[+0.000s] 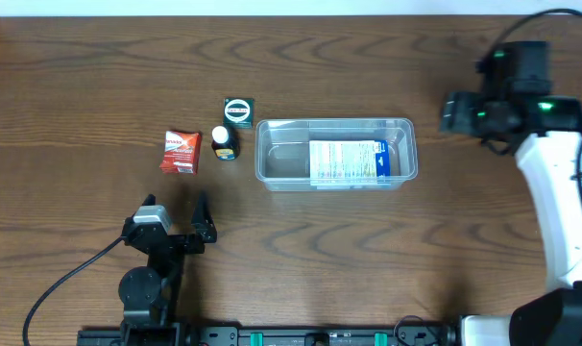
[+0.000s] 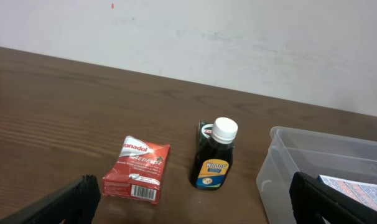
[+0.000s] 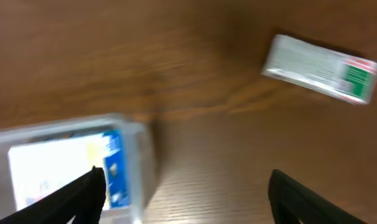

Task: Pack container
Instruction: 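Move right gripper to the white-green Panadol box and grasp it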

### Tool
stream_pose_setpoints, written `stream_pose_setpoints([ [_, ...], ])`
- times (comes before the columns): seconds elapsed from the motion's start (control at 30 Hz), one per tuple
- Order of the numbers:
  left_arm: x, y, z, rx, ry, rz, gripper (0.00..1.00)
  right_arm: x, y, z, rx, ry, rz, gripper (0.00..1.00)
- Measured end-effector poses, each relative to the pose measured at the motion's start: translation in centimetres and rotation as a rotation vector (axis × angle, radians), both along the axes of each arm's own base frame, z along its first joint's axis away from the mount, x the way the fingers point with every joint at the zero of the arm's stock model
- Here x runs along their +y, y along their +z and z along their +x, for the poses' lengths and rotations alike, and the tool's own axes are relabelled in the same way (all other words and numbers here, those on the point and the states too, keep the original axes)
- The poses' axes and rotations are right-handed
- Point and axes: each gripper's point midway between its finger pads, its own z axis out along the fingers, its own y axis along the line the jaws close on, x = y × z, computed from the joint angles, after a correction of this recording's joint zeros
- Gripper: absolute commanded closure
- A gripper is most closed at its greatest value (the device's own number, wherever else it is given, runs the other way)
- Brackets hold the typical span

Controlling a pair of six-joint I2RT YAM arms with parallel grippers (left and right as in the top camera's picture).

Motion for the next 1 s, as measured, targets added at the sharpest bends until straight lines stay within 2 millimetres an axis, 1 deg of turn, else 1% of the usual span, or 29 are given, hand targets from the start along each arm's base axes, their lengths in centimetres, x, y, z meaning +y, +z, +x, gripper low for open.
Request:
stream_pose_setpoints([
  [0.13, 0.0, 0.0, 0.0, 0.000, 0.000, 0.000, 0.02, -4.0, 0.3, 0.2, -0.028, -0.128, 0.026, 0.19],
  [0.23, 0.0, 0.0, 0.0, 0.000, 0.000, 0.000, 0.02, -6.6, 0.4, 0.8, -0.062, -0.210, 0.044, 0.19],
  [0.3, 0.0, 0.0, 0.0, 0.000, 0.000, 0.000, 0.02, -8.0, 0.0, 1.3, -0.078, -0.246, 0.059, 0.20],
  [0.37, 0.0, 0.0, 0.0, 0.000, 0.000, 0.000, 0.02, -9.0, -0.8, 2.0, -0.082, -0.269, 0.083, 0.21],
  [0.43, 0.0, 0.0, 0.0, 0.000, 0.000, 0.000, 0.02, -9.4, -2.1, 2.6, -0.067, -0.274, 0.110, 0.22],
  [0.53, 0.0, 0.0, 0.0, 0.000, 0.000, 0.000, 0.02, -9.4, -4.5, 3.0, -0.013, -0.259, 0.154, 0.22],
  [0.63, 0.0, 0.0, 0.0, 0.000, 0.000, 0.000, 0.02, -9.2, -6.0, 3.6, 0.048, -0.221, 0.173, 0.21],
  [0.73, 0.0, 0.0, 0.0, 0.000, 0.000, 0.000, 0.02, -9.5, -5.9, 4.7, 0.082, -0.188, 0.164, 0.20],
  [0.93, 0.0, 0.0, 0.0, 0.000, 0.000, 0.000, 0.02, -11.1, -3.6, 7.4, 0.086, -0.176, 0.114, 0.21],
  [1.0, 0.0, 0.0, 0.0, 0.000, 0.000, 0.000, 0.02, -11.6, -3.7, 8.0, 0.095, -0.181, 0.105, 0.22],
])
